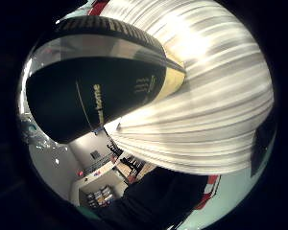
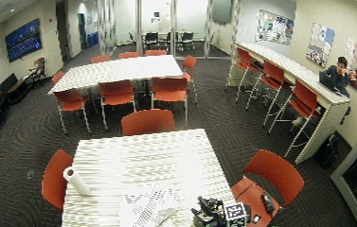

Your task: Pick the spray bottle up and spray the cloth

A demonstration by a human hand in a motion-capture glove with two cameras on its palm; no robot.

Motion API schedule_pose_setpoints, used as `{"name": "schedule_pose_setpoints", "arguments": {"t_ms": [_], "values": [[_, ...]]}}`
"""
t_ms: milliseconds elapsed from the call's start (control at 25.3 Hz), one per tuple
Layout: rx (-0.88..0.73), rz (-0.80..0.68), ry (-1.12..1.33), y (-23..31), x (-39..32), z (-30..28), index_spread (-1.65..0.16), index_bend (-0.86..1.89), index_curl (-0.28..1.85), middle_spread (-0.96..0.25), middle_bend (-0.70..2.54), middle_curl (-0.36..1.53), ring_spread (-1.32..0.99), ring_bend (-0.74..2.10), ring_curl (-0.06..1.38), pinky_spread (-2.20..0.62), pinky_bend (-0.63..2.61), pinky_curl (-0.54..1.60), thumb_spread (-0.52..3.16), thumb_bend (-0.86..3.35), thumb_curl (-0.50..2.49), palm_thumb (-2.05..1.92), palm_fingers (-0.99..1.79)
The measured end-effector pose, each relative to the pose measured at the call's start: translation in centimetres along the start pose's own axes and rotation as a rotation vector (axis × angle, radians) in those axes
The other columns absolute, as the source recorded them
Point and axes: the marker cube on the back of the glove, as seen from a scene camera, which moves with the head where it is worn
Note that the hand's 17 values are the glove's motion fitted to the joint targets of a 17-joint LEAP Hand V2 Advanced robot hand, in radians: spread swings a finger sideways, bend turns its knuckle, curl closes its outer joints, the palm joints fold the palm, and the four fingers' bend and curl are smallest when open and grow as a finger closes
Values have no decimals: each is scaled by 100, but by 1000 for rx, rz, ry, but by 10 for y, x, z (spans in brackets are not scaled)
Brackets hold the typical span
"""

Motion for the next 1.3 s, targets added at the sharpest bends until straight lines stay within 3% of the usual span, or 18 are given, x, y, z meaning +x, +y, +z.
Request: {"name": "schedule_pose_setpoints", "arguments": {"t_ms": [197,276,987,1303], "values": [[44,-15,-24,-1,-4,-2,-30,68,44,-16,42,41,0,21,25,10,-4,16,89,2,54,96,72],[59,-33,-37,-3,-4,-3,-27,71,46,-15,48,43,-2,23,27,10,-4,13,86,3,56,99,75],[101,-36,-70,-7,-4,-10,-15,74,54,-10,58,50,-9,33,36,9,6,6,73,-2,63,105,75],[111,-30,-31,6,-58,-21,-14,72,55,-10,57,50,-9,35,38,9,8,6,69,-2,65,105,78]]}}
